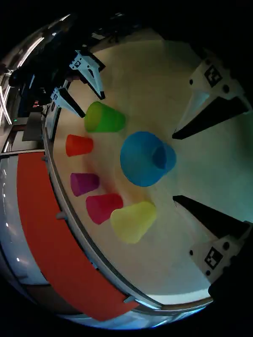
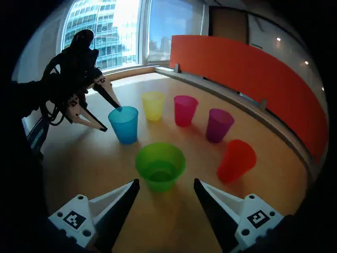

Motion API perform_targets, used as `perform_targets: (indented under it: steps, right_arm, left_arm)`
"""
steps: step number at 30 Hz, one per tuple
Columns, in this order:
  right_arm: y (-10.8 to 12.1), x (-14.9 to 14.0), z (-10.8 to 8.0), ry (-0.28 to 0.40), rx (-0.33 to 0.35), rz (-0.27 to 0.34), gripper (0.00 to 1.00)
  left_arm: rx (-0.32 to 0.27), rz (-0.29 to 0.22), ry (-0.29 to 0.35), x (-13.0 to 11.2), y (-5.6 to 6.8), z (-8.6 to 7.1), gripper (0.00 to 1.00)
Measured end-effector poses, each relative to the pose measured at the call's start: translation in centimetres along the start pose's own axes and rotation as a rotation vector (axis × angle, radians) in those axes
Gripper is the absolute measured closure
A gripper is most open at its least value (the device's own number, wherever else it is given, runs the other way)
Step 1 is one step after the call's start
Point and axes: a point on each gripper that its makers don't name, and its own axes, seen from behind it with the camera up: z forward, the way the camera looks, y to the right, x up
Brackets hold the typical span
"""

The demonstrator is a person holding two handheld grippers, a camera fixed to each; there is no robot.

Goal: Pour water

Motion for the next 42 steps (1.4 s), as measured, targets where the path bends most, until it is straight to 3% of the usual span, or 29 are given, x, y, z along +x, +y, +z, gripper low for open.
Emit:
perform_targets:
  steps: [12,20,32,42]
  right_arm:
    - [1.0,-2.0,-3.2,0.032,-0.071,0.069,0.0]
    - [1.9,-1.4,-4.5,0.077,-0.129,0.116,0.0]
    - [5.1,0.8,-6.7,0.213,-0.299,0.198,0.0]
    - [7.2,1.5,-8.0,0.3,-0.458,0.213,0.0]
  left_arm:
    - [0.062,-0.069,0.041,-1.6,-0.5,-2.7,0.01]
    - [0.12,-0.103,0.087,-1.5,-1.3,-4.2,0.01]
    - [0.357,-0.172,0.266,0.7,-5.4,-7.3,0.01]
    - [0.469,-0.236,0.381,1.5,-7.0,-9.7,0.01]
